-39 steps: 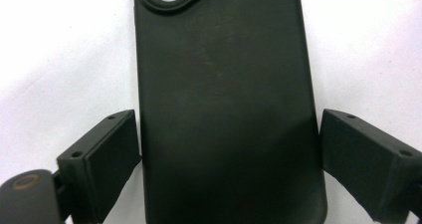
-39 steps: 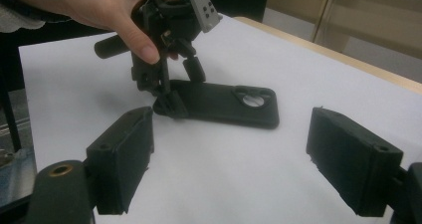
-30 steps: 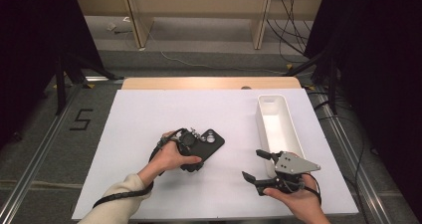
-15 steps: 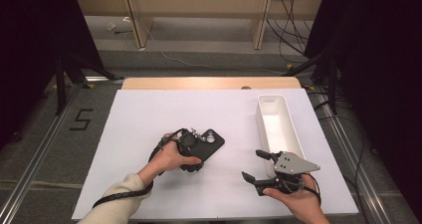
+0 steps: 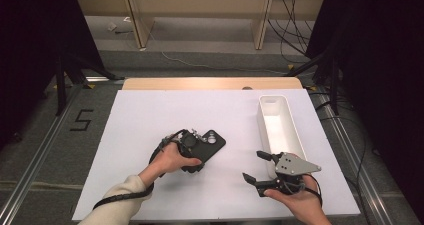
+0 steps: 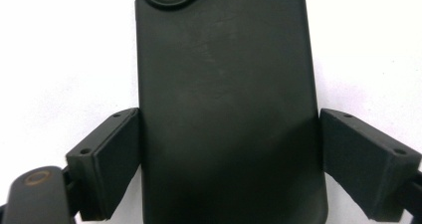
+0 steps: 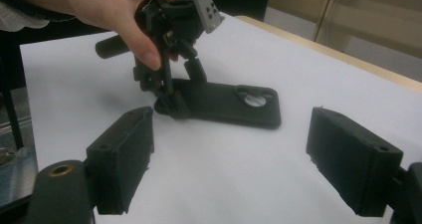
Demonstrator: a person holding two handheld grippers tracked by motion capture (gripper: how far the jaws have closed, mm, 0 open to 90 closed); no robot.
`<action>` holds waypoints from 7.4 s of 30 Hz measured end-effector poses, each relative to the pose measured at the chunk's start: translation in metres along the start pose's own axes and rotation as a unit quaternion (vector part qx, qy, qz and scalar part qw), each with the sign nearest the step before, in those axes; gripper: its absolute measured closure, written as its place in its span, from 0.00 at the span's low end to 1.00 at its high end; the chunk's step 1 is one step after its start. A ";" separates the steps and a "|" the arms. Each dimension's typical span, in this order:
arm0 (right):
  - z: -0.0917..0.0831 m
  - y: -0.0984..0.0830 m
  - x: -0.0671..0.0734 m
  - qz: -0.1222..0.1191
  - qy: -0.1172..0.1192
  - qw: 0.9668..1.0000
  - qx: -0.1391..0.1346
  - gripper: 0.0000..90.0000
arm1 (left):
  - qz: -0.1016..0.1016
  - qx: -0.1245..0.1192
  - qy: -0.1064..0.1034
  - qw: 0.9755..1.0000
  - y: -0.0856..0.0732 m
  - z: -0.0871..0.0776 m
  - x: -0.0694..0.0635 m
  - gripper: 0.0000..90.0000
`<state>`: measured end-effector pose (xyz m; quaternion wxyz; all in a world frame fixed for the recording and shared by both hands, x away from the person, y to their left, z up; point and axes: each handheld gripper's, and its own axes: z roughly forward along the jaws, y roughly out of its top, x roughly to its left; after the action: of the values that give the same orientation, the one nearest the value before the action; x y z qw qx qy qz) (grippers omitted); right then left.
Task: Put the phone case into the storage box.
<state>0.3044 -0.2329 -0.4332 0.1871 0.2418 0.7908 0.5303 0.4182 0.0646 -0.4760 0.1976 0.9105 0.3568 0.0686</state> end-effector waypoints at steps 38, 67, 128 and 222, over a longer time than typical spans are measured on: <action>-0.001 0.000 -0.001 0.001 -0.002 1.000 -0.002 0.22 | -0.006 -0.051 0.003 0.999 -0.007 -0.008 -0.001 0.16; 0.022 0.028 -0.018 0.018 -0.021 0.999 -0.031 0.22 | -0.026 -0.187 0.002 0.982 -0.024 -0.042 -0.007 0.16; 0.129 0.057 -0.054 0.141 -0.021 0.990 0.006 0.41 | 0.010 -0.249 -0.007 0.968 -0.030 -0.053 -0.040 0.16; 0.103 0.095 -0.042 0.083 0.129 0.988 0.018 0.87 | 0.046 -0.328 -0.036 0.943 -0.044 -0.058 -0.026 0.19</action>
<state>0.4125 -0.1498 -0.3815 0.0347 0.2399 0.7948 0.5563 0.3563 0.0943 -0.4406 0.4948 0.8124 0.2649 0.1582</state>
